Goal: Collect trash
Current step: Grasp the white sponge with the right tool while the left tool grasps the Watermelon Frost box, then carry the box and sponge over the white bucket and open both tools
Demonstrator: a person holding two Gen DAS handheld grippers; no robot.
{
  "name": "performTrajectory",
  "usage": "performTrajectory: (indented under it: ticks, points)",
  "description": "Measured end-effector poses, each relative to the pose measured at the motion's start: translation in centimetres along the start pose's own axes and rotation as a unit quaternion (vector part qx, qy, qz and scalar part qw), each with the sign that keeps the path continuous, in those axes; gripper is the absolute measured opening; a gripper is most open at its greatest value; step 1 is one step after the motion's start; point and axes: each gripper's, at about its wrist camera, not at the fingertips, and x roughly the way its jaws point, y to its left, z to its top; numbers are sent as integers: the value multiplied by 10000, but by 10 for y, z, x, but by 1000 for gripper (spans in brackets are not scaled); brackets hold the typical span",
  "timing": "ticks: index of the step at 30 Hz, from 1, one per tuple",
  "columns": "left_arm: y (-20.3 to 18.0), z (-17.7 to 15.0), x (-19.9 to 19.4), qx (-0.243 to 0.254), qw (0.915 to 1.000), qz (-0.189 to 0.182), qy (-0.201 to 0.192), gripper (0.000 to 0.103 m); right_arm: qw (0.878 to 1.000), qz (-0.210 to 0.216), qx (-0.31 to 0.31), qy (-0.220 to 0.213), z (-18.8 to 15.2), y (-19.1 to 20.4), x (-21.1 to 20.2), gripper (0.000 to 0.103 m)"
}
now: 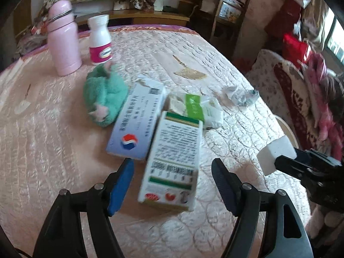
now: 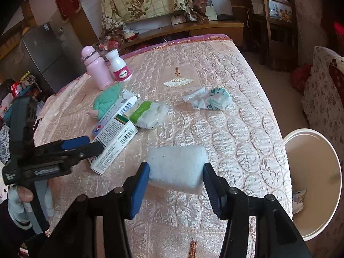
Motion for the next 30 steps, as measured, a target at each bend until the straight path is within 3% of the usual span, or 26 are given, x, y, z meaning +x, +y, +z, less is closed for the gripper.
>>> performTrajectory:
  ticks: [4, 5, 7, 17, 30]
  points:
    - [-12, 0, 8, 91, 9999, 54, 109, 73, 10000, 15, 24, -13, -3, -3, -3, 54]
    - [-14, -1, 8, 82, 9999, 20, 113, 57, 10000, 20, 29, -16, -5, -4, -5, 54]
    - [-14, -2, 8, 55, 9998, -77, 172, 53, 10000, 19, 42, -24, -7, -6, -7, 54]
    - [-23, -24, -31, 54, 9992, -405, -2, 52, 9999, -41, 134, -100, -16, -19, -25, 54]
    - [-75, -27, -62, 430, 9963, -703, -228, 52, 9993, -169, 218, -271, -30, -34, -57, 54]
